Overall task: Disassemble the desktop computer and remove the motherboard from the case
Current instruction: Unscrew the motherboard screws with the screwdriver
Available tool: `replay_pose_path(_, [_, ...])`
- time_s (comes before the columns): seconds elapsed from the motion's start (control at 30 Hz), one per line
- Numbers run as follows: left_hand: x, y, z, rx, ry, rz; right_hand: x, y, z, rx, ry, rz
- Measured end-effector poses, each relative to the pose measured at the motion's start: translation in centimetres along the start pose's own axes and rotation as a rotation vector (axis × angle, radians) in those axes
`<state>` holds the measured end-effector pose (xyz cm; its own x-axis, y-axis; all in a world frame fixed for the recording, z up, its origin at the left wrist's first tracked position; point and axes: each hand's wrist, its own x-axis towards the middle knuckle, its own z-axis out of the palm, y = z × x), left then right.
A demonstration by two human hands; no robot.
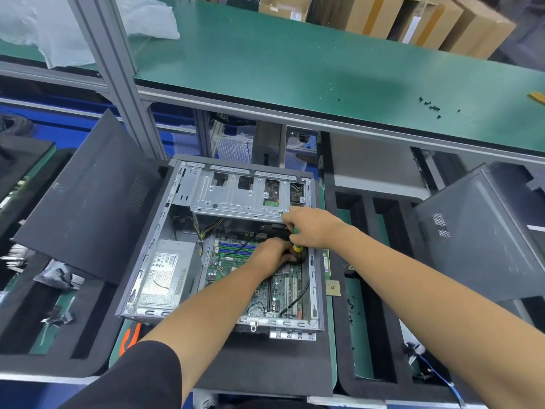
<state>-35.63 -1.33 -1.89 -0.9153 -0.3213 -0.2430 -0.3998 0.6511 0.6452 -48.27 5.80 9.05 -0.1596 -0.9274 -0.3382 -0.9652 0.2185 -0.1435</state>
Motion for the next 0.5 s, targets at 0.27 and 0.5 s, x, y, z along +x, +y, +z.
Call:
replay_pose_path(0.27, [0.04,0.11,0.04,0.034,-0.005,-0.012,-0.07,0.12,0.13,-0.048,-0.001,0.015])
replay_pose_path(0.5, [-0.01,-0.03,0.01,0.032,-0.013,0.002,0.13,-0.01,-0.11,-0.033,0.005,0.033])
